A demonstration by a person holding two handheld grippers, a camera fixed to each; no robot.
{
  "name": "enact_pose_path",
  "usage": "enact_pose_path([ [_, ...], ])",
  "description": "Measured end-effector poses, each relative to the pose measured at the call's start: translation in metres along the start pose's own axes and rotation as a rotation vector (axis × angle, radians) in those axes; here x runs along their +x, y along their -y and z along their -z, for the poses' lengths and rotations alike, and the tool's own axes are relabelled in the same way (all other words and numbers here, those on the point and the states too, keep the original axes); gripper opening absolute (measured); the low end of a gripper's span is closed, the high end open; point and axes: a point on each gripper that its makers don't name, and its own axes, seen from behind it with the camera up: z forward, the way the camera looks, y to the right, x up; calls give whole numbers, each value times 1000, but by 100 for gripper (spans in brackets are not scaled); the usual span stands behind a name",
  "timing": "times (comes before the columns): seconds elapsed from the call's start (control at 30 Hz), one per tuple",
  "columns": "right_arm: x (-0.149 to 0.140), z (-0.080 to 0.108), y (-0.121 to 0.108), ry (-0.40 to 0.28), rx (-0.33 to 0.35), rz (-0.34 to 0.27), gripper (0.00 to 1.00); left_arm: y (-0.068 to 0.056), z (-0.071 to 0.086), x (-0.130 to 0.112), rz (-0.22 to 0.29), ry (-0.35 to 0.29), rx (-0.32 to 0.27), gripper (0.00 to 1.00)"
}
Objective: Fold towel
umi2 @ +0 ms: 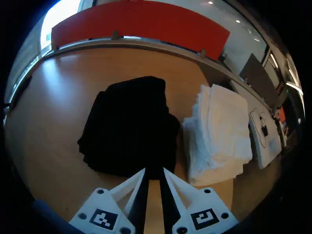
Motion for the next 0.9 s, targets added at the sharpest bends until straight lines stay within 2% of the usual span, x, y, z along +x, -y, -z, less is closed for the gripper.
enact_pose_path([
  [0.13,2,5,1,-10,-5,0,23,0,0,0,1,-2,-2,90],
  [0.2,2,7,2,-15,-4,-3,31,0,1,0,1,-3,-3,90],
  [0.43,8,12,6,-41,-2,-24,86,2,0,1,6,-8,-5,90],
  [0.5,9,13,7,-46,-2,-30,98,2,0,1,7,-9,-5,90],
  [0.53,10,13,8,-48,-1,-34,100,2,0,2,7,-10,-4,90],
  [0.9,21,17,14,-78,-2,-61,100,4,-1,2,20,-17,-7,90],
])
